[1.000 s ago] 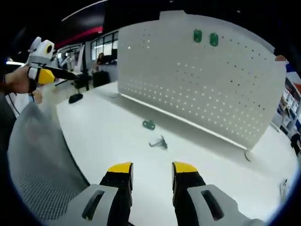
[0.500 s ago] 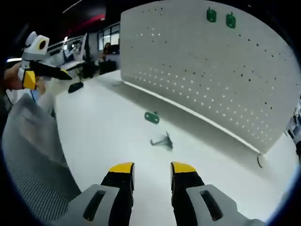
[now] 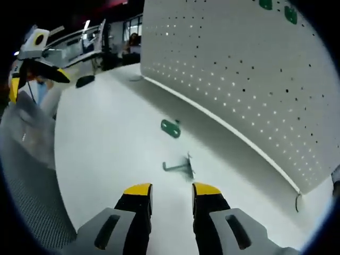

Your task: Insert the hook assembly into the mounting plate slot until the hook locks in place.

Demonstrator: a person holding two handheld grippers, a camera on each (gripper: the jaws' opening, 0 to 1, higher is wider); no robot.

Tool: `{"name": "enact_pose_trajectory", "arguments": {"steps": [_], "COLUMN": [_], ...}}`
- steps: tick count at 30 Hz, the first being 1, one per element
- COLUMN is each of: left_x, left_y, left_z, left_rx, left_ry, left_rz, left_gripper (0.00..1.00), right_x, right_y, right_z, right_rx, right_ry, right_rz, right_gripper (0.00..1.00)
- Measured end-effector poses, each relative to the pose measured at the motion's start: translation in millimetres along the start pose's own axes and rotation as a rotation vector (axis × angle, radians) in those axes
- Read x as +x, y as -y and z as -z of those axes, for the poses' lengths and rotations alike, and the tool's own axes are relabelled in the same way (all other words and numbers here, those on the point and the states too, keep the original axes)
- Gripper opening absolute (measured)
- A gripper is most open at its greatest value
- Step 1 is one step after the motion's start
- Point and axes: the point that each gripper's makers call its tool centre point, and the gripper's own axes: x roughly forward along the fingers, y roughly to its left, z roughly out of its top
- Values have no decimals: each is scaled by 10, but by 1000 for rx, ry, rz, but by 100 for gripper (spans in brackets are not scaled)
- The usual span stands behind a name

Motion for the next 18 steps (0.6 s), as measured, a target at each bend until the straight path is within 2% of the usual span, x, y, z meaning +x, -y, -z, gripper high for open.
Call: {"name": "enact_pose_trajectory", "arguments": {"steps": [6,13,18], "left_x": [1,-29,-49], "left_y": [-23,-105,-141], "left_z": [-10,-19,-22], "left_rx": [-7,-13,-20], "left_ry": [6,18,28], "left_rz": [-4,-36,-46], "left_gripper": [95,96,95], "right_x": [123,258,312], "right_y": [69,229,263], "right_z": [-42,-61,-73], "right_rx": [-43,-62,-105], "right_ry": [-23,-52,-70], "right_rz": [-7,11,8], "right_gripper": [26,16,12]}}
